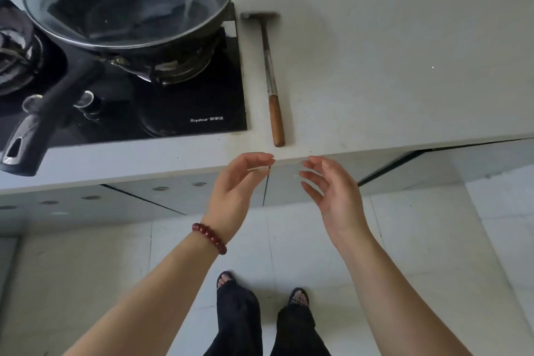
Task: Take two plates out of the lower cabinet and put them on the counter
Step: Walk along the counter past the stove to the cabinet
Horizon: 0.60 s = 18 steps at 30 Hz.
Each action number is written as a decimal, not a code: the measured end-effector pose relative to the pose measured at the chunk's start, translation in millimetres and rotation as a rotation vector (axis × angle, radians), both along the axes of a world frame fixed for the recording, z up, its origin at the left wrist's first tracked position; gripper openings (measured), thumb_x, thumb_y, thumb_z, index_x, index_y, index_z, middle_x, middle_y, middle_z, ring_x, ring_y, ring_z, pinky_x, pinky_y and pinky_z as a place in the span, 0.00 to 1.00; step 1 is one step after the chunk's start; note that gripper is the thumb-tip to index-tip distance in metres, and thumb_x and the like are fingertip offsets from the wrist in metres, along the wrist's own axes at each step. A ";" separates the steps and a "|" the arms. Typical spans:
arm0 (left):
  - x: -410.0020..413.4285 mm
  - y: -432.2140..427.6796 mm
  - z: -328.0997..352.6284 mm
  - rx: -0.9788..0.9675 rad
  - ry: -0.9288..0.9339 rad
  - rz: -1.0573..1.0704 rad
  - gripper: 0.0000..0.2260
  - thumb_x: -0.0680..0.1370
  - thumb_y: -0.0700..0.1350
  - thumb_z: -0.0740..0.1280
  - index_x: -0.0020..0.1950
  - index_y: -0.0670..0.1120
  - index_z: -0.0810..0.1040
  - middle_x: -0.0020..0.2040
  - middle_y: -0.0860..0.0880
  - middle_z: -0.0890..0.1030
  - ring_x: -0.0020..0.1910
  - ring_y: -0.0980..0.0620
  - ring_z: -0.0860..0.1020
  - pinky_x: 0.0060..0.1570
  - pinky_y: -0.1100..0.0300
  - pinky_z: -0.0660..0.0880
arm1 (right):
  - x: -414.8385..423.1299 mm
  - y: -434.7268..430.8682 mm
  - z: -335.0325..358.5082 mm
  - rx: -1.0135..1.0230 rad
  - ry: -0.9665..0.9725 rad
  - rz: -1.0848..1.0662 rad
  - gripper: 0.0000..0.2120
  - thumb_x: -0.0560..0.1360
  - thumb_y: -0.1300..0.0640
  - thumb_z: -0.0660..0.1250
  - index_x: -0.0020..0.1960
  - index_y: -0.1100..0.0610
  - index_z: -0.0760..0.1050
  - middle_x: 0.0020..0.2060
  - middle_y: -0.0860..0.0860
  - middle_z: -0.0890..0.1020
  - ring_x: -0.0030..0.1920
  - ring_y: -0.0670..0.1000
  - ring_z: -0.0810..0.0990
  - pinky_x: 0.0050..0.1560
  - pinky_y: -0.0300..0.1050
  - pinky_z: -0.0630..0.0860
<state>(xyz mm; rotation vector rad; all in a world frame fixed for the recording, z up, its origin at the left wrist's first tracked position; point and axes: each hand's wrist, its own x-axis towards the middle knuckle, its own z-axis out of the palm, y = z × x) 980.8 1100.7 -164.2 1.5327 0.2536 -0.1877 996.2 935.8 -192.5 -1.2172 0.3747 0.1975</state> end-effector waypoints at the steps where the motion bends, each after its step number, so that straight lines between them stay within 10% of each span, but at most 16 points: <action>1: -0.7 -0.9 -5.1 -0.006 0.011 0.017 0.09 0.74 0.44 0.63 0.52 0.48 0.79 0.54 0.52 0.82 0.55 0.53 0.79 0.55 0.61 0.73 | 0.6 -0.7 -5.4 0.008 0.002 -0.003 0.10 0.71 0.51 0.62 0.45 0.51 0.81 0.47 0.50 0.84 0.50 0.51 0.82 0.48 0.43 0.76; 18: -6.0 -43.2 -106.4 -0.150 0.176 0.308 0.16 0.74 0.56 0.57 0.54 0.54 0.80 0.55 0.54 0.83 0.56 0.55 0.79 0.61 0.50 0.72 | 12.7 -11.0 -114.3 0.128 0.171 0.086 0.16 0.78 0.50 0.56 0.60 0.54 0.74 0.56 0.49 0.82 0.55 0.50 0.81 0.55 0.47 0.75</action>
